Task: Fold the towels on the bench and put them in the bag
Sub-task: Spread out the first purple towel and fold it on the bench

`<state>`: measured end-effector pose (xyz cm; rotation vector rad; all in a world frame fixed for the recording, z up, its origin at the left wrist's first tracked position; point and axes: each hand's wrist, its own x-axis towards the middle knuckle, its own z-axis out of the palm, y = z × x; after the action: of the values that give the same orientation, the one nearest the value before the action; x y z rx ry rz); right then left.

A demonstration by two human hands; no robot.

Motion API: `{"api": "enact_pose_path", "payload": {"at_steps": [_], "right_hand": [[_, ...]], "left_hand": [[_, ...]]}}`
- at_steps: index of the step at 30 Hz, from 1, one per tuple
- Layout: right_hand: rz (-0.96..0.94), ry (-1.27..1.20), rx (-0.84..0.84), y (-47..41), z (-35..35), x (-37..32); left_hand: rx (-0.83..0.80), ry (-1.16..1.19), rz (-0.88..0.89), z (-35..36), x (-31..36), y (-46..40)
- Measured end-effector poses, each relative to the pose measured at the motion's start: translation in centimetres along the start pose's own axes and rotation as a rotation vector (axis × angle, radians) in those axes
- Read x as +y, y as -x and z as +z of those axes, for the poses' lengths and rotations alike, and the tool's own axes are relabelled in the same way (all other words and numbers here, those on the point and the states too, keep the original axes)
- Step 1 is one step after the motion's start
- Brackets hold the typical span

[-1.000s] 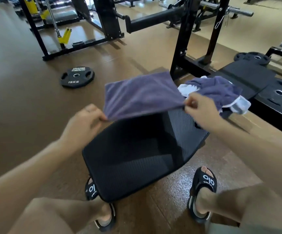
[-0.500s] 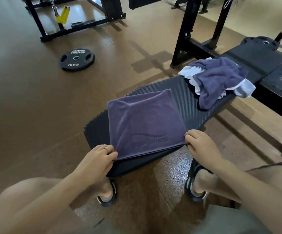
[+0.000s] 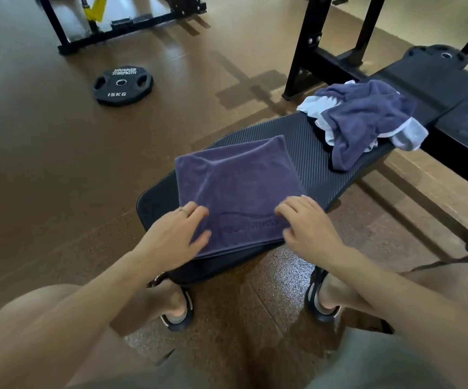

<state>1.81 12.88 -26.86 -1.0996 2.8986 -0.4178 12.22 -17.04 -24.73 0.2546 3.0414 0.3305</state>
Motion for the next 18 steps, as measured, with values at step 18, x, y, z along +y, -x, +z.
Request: {"api": "enact_pose_path", "payload": {"at_steps": [18], "right_hand": [[-0.283,0.157,-0.031,0.7,5.5,-0.9]], "left_hand": [[0.083,-0.271,0.431,6.2,1.4,-0.5]]}}
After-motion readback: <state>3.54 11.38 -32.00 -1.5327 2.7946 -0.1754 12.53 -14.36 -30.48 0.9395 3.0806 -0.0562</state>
